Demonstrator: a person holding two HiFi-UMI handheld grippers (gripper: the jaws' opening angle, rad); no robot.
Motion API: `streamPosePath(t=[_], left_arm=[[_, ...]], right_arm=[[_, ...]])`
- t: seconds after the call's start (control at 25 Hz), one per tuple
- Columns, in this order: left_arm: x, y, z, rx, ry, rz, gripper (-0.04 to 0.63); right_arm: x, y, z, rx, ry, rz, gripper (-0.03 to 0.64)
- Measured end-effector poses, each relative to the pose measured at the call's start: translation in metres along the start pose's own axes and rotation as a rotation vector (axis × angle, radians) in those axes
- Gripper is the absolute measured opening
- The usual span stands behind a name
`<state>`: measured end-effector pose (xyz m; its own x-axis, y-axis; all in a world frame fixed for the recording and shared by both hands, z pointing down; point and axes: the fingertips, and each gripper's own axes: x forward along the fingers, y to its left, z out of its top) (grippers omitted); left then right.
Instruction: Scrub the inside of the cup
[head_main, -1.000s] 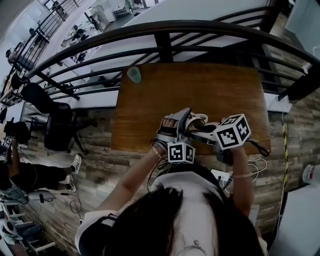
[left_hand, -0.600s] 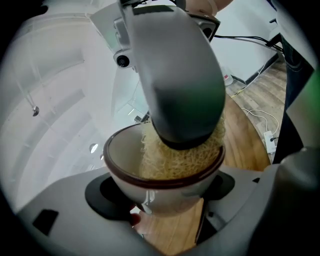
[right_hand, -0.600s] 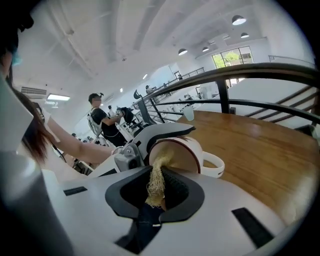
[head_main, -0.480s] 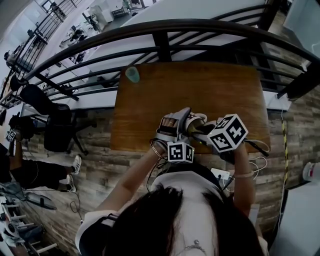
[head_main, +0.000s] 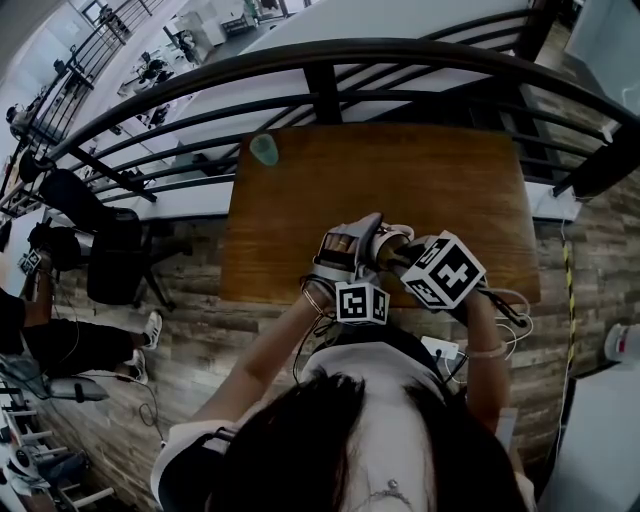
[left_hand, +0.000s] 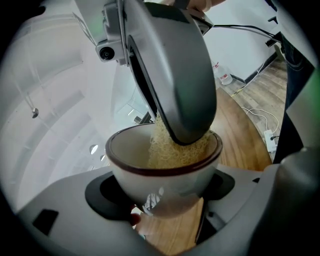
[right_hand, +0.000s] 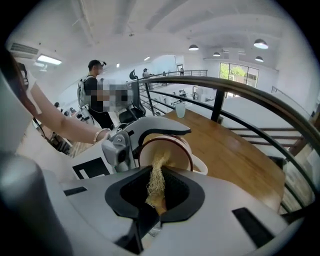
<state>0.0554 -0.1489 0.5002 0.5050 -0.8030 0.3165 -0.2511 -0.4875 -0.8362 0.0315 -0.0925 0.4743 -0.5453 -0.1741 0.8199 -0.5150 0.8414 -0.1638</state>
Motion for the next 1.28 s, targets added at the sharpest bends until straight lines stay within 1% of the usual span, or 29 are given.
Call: streamPosePath(t=[0.08,0.16,0.28,0.36,0.56,0.84,1.08,1.28], left_arm=[[-0.001,0.0,0.0,-0.012,0.003,-0.004,0.407],[0.001,-0.001,-0.001,0.001,-0.002,0.006,0.407],[-0.002,0.003,-0.002,-0.034,0.009,0.005,0.407],[-0.004,0.005,-0.003,-0.037,0.011,0.01,0.407],[-0.007,0.01,-0.001,-0.049,0.001,0.03,0.407],[-0.009,0.009,0.004,-0.037,-0.016,0.039,0.407],[-0.011,0.009,0.01,-0.043,-0.028,0.046,0.407],[-0.012,0.016,0.012,-0.058,-0.029,0.063,0.407]], right_arm=[[0.0,-0.003,0.0,-0.019,0.009,-0.031,0.067],[0.001,-0.004,0.0,-0.025,0.011,-0.046,0.067],[0.001,-0.003,0.002,-0.012,0.01,-0.045,0.067],[0.001,-0.002,0.004,0.012,0.003,-0.032,0.067],[0.0,0.008,0.008,0.115,-0.062,0.068,0.067],[0.0,0.015,0.012,0.218,-0.126,0.159,0.067],[-0.005,0.019,0.018,0.343,-0.241,0.275,0.067],[-0.014,0.018,0.029,0.434,-0.349,0.344,0.067]])
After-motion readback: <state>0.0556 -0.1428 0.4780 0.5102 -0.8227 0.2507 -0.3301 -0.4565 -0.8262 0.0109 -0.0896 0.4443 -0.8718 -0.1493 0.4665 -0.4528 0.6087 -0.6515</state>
